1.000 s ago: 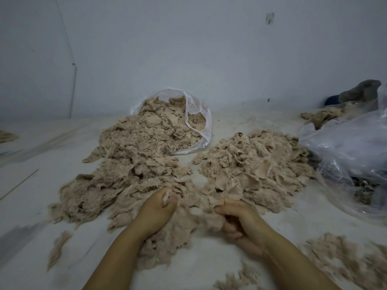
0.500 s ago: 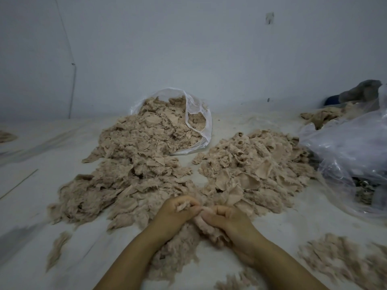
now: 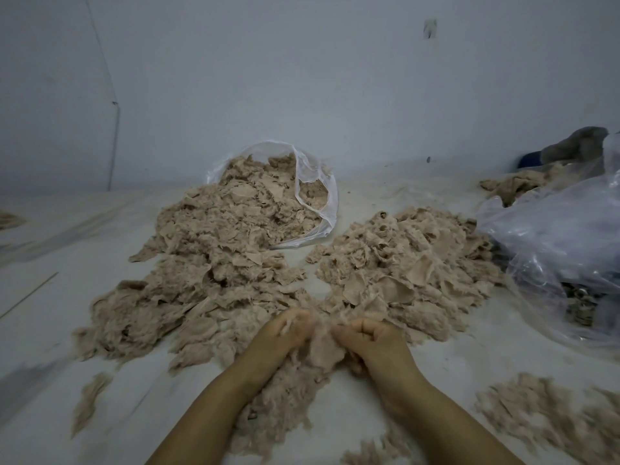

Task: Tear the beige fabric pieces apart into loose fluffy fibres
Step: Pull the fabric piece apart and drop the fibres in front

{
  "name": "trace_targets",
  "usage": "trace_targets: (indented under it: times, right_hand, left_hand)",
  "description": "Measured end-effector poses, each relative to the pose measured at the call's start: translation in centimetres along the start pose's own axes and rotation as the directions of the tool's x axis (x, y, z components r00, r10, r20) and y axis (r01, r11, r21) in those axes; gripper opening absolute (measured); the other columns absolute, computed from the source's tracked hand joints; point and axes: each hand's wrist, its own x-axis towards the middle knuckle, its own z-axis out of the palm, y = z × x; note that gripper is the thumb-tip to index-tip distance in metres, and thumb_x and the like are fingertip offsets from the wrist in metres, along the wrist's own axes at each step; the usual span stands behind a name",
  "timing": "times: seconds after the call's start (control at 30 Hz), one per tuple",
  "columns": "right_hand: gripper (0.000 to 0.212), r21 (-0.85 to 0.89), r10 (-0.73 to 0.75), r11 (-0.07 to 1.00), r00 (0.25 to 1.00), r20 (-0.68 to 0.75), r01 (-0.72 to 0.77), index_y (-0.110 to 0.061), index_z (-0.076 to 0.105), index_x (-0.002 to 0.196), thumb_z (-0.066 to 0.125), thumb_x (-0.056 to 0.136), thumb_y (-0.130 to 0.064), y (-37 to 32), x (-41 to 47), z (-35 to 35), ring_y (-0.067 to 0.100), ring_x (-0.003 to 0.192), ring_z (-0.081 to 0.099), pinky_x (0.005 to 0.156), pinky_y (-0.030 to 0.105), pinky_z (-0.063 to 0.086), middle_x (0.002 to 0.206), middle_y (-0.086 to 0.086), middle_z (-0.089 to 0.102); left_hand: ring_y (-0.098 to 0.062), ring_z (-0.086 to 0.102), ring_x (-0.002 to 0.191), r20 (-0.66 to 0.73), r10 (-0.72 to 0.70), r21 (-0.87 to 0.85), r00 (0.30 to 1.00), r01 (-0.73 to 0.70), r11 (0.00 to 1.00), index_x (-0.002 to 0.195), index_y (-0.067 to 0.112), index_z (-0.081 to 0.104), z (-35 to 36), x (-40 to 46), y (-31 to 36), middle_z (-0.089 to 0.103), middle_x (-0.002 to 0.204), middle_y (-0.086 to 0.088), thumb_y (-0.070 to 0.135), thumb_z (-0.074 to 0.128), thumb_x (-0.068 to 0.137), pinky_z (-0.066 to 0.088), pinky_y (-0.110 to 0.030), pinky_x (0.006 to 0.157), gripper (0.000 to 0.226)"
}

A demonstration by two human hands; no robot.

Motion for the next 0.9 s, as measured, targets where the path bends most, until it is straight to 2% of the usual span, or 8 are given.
trace_targets:
  times: [0.1,0.2,0.23,0.3,0.5,0.63,0.7,0.9]
  right_hand:
    - [0.023,-0.203,-0.005,0.979,0.998,0.069,0.019,-0.014,0.06,0.063,0.07,0.083,-0.01,0.39,-0.19,0.25,0.008,0.04,0.039,0.042,0.02,0.033,0.05,0.002,0.052]
    - [0.022,-0.329,-0.048,0.942,0.997,0.056,0.064,-0.015,0.057,0.067,0.068,0.086,-0.017,0.37,-0.28,0.31,0.008,0.043,0.04,0.046,0.022,0.035,0.05,-0.004,0.05]
    - [0.021,-0.287,-0.042,0.956,0.998,0.045,0.054,-0.013,0.056,0.071,0.067,0.088,-0.019,0.28,-0.28,0.26,0.009,0.043,0.043,0.045,0.023,0.036,0.051,-0.002,0.053]
    - [0.016,-0.159,-0.006,0.987,0.999,0.052,0.014,-0.008,0.054,0.079,0.066,0.089,-0.014,0.02,-0.3,0.19,0.015,0.041,0.046,0.043,0.025,0.039,0.054,0.005,0.059]
    - [0.012,-0.041,-0.002,0.999,0.999,0.039,0.003,-0.005,0.056,0.094,0.064,0.087,0.0,-0.25,-0.47,0.3,0.016,0.041,0.05,0.044,0.026,0.044,0.059,0.004,0.059]
    - [0.012,-0.065,-0.016,0.998,0.999,0.046,0.019,-0.005,0.06,0.096,0.064,0.087,0.0,-0.15,-0.42,0.14,0.013,0.049,0.052,0.052,0.027,0.048,0.066,0.003,0.058]
    - [0.008,-0.071,-0.029,0.997,0.996,0.082,0.034,-0.008,0.062,0.091,0.065,0.087,-0.002,-0.17,-0.48,0.33,0.012,0.051,0.053,0.054,0.028,0.048,0.064,-0.001,0.058]
    - [0.01,-0.052,0.006,0.999,0.99,0.141,0.001,-0.004,0.062,0.088,0.067,0.087,-0.013,0.08,-0.55,0.45,0.016,0.048,0.05,0.048,0.025,0.044,0.064,0.01,0.059]
  left_hand:
    - [0.007,0.057,0.099,0.032,0.046,0.111,0.998,-0.05,0.993,0.112,0.031,0.058,0.4,0.16,-0.54,0.06,0.11,0.016,0.043,0.083,0.063,0.044,-0.005,0.072,0.057]
    - [0.007,0.062,0.076,-0.019,0.149,0.102,0.989,-0.146,0.984,0.083,0.022,0.069,0.72,0.26,-0.58,0.068,0.082,0.011,0.022,0.077,0.069,0.045,-0.007,0.068,0.016]
    - [0.003,0.061,0.073,-0.057,0.168,0.104,0.984,-0.161,0.981,0.077,0.017,0.069,0.58,0.39,-0.54,0.067,0.077,0.008,0.015,0.074,0.075,0.045,-0.009,0.068,0.006]
    - [-0.003,0.058,0.069,-0.121,0.154,0.084,0.981,-0.145,0.986,0.076,0.011,0.065,0.07,0.61,-0.76,0.063,0.075,0.003,0.007,0.066,0.085,0.044,-0.012,0.066,0.01]
    - [-0.004,0.052,0.059,-0.122,0.066,-0.017,0.99,-0.068,0.998,0.078,0.011,0.054,0.12,0.47,-0.7,0.056,0.065,0.006,0.015,0.056,0.092,0.042,-0.015,0.057,0.015]
    - [-0.011,0.068,0.077,-0.063,-0.006,-0.201,0.998,-0.007,0.98,0.093,0.014,0.066,0.19,0.16,-0.52,0.071,0.082,0.001,0.03,0.059,0.089,0.049,-0.016,0.063,0.017]
    - [-0.006,0.068,0.078,-0.019,0.017,-0.173,1.0,-0.02,0.985,0.096,0.019,0.068,0.26,0.06,-0.43,0.072,0.085,0.002,0.034,0.062,0.082,0.049,-0.014,0.065,0.022]
    - [-0.014,0.068,0.07,-0.016,0.082,-0.203,0.996,-0.084,0.976,0.073,0.016,0.074,0.37,-0.06,-0.32,0.073,0.075,-0.004,0.024,0.064,0.081,0.051,-0.018,0.062,0.015]
